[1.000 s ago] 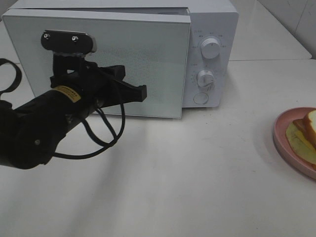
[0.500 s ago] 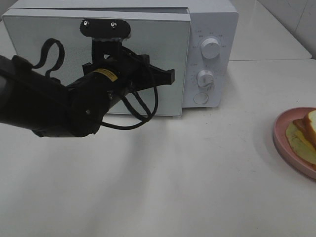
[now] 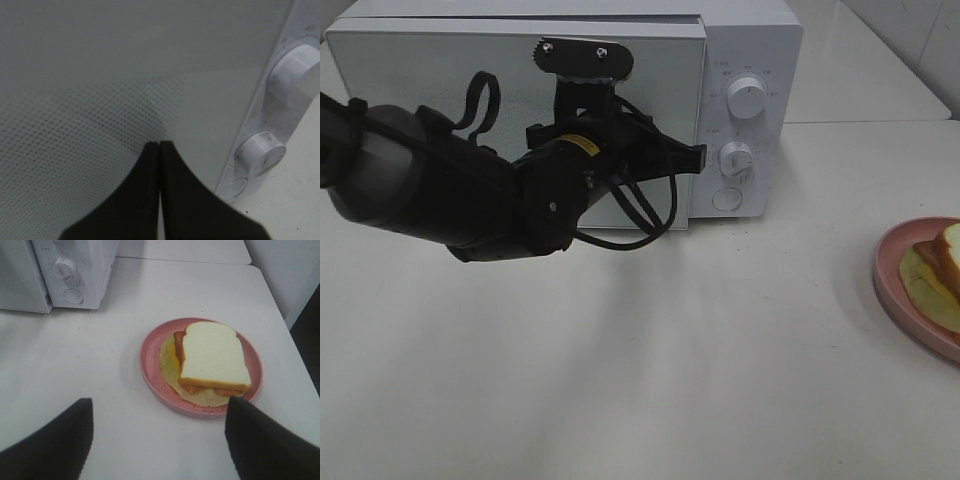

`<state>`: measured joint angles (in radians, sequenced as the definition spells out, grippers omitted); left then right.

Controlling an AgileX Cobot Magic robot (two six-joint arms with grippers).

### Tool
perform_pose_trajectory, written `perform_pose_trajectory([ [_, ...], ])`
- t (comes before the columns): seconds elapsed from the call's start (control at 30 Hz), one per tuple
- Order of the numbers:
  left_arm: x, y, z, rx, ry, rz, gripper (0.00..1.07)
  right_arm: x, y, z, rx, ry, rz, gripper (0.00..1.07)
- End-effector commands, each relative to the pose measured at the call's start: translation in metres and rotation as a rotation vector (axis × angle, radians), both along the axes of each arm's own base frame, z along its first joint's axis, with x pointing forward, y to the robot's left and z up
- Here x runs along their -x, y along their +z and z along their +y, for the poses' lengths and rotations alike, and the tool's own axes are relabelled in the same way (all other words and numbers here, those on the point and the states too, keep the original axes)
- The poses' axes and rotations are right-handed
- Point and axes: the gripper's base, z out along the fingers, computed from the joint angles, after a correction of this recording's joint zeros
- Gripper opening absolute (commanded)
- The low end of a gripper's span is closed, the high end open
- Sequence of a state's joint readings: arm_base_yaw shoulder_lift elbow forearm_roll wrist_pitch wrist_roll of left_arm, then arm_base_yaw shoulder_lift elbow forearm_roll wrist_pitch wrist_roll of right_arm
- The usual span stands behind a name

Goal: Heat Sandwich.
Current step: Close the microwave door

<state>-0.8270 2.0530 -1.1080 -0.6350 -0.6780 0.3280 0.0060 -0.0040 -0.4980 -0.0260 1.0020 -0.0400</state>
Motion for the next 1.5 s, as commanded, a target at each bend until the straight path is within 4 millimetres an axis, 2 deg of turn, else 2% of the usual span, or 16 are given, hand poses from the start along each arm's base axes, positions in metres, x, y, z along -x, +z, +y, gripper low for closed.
perform_pose_trajectory([
  [0.03,-0.009,0.005,-0.003,0.02,0.026,-0.028,0.0,0.004,0.0,0.0,0.0,-0.01,-0.035,0.71],
  [0.4,-0.042,0.009,0.005,0.06,0.08,0.014,0.0,0.004,0.0,0.0,0.0,-0.01,-0.035,0.71],
  [0.97,-0.04,0.009,0.003,0.047,0.057,0.021,0.0,0.004,0.0,0.0,0.0,-0.01,-0.035,0.71],
  [1.1,-0.035,0.01,0.002,0.044,0.049,0.023,0.0,0.004,0.0,0.0,0.0,-0.01,-0.035,0.71],
  [1.5,0.013,0.018,0.0,0.022,-0.025,0.056,0.0,0.004,0.0,0.0,0.0,-0.01,-0.035,0.71],
])
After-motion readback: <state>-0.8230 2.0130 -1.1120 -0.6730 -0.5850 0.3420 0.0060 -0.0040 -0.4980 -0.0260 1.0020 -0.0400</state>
